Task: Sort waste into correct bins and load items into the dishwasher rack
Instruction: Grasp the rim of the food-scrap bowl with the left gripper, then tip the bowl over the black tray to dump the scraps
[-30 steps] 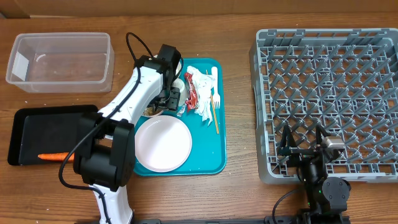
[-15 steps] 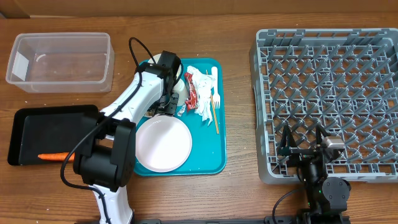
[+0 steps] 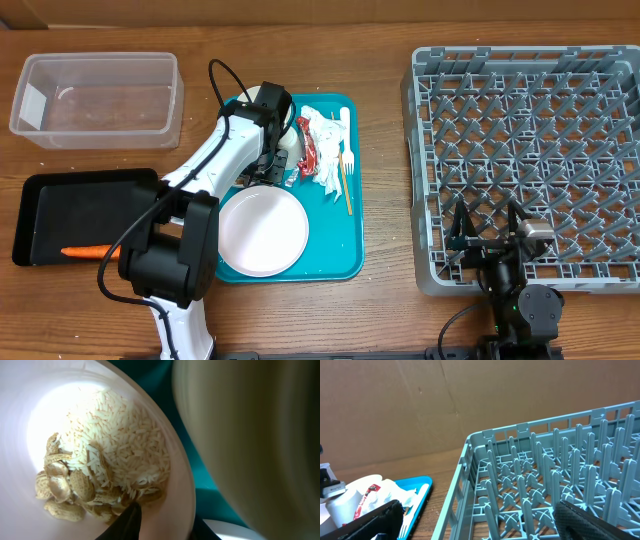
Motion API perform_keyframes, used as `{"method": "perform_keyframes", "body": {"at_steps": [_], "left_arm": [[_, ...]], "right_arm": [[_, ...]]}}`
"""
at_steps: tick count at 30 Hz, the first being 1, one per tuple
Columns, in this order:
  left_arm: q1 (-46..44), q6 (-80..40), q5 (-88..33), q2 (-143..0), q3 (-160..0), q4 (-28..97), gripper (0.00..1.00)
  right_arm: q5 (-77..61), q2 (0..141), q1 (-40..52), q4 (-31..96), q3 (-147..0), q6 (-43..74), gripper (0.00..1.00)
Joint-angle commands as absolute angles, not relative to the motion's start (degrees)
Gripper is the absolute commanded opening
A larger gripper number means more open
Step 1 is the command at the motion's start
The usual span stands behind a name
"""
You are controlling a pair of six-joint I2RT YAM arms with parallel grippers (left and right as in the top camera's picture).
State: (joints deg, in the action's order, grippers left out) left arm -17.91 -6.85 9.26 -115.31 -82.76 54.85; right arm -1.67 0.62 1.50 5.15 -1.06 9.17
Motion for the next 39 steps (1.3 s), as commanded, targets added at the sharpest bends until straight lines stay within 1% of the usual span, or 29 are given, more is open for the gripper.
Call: {"method": "perform_keyframes", "body": {"at_steps": [1,3,6,7,8,20,24,26,27,28,32,34,39], "left_arm": [[-17.61,-6.46,10.92,-115.57,-83.18,55.92,0.26],[-17.61,-6.83,10.92,-115.57,-83.53,56.25,0.23],[-17.61,-6.87,10.92,-115.57,-84.6,57.28,0.12],[-17.61,-6.87,10.92,-115.57,-84.99,57.71,0.1],[-17.61,-6.9,10.92,-115.57,-85.78,58.46,0.05],[-17.58,-12.93,10.07,-112.07,-99.35,69.63,0.04],[-14.26,-14.28,-0.84,-104.25,-102.26,71.29,0.04],[-9.08,-15.29,-6.87,-99.33,-102.26,71.29,0.04],[-3.49,-15.92,-11.0,-96.03,-102.24,71.83,0.04],[0.01,-15.9,-13.67,-94.56,-102.24,72.23,0.04],[15.81,-14.09,-26.13,-92.92,-101.84,73.76,0.04],[21.41,-13.67,-30.55,-92.99,-99.66,73.38,0.04],[31.44,-12.21,-37.67,-92.99,-90.61,69.43,0.04]], "right_arm": [[-1.54,0.16,1.26,4.71,-0.47,8.93,1.0],[-1.54,0.16,1.26,4.71,-0.47,8.93,1.0],[-1.54,0.16,1.26,4.71,-0.47,8.93,1.0],[-1.54,0.16,1.26,4.71,-0.47,8.93,1.0],[-1.54,0.16,1.26,4.71,-0.47,8.95,1.0],[-1.54,0.16,1.26,4.71,-0.47,8.95,1.0],[-1.54,0.16,1.26,4.71,-0.47,8.95,1.0],[-1.54,0.16,1.26,4.71,-0.47,8.93,1.0],[-1.54,0.16,1.26,4.71,-0.47,8.95,1.0],[-1.54,0.16,1.26,4.71,-0.47,8.95,1.0],[-1.54,0.16,1.26,4.71,-0.47,8.93,1.0],[-1.54,0.16,1.26,4.71,-0.47,8.95,1.0],[-1.54,0.16,1.26,4.71,-0.47,8.95,1.0]]}}
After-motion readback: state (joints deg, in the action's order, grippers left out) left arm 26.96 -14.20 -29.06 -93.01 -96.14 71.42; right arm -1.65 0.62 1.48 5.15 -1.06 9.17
